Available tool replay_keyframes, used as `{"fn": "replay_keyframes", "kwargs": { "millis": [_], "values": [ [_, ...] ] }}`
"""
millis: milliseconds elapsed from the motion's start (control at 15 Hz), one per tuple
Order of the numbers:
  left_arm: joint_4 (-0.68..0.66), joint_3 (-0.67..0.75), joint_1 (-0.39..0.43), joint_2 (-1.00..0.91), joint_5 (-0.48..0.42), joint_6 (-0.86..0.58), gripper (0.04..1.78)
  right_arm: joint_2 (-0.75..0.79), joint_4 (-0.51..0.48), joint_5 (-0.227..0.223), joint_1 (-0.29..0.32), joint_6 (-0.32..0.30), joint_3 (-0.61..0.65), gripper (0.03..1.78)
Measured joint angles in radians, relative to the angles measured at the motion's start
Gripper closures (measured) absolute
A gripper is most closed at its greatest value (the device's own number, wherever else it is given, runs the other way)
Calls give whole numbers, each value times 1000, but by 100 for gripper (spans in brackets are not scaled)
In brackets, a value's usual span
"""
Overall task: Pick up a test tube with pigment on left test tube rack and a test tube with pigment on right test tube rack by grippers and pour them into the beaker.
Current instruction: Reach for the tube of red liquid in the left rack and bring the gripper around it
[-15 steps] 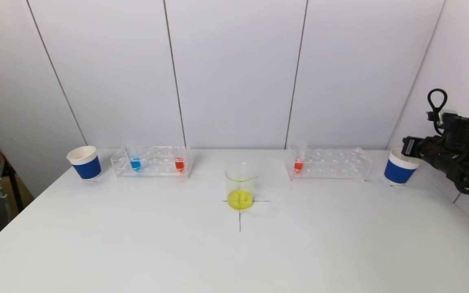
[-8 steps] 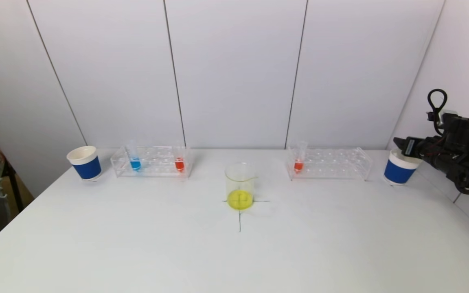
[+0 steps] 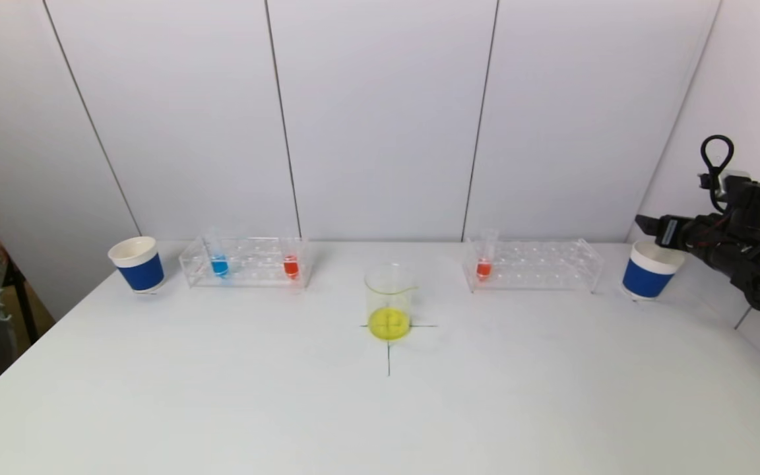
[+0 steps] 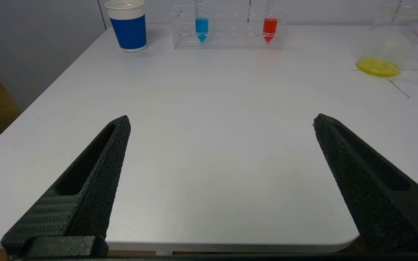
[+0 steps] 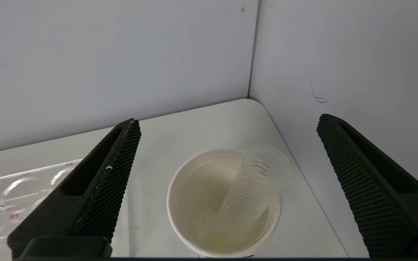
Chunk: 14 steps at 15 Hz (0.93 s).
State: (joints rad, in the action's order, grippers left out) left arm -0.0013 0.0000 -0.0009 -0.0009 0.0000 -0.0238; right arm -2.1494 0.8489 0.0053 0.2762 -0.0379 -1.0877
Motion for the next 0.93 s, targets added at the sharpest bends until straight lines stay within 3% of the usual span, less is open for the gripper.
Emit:
{"fn": "replay_keyframes", "kwargs": {
  "millis": [333,933],
  "values": [
    [0,0,0,0,0,0,6,171,1,0,-66,0,108,5],
    [0,0,0,0,0,0,6,632,-6,-14,-263,-13,452,5]
  ]
}}
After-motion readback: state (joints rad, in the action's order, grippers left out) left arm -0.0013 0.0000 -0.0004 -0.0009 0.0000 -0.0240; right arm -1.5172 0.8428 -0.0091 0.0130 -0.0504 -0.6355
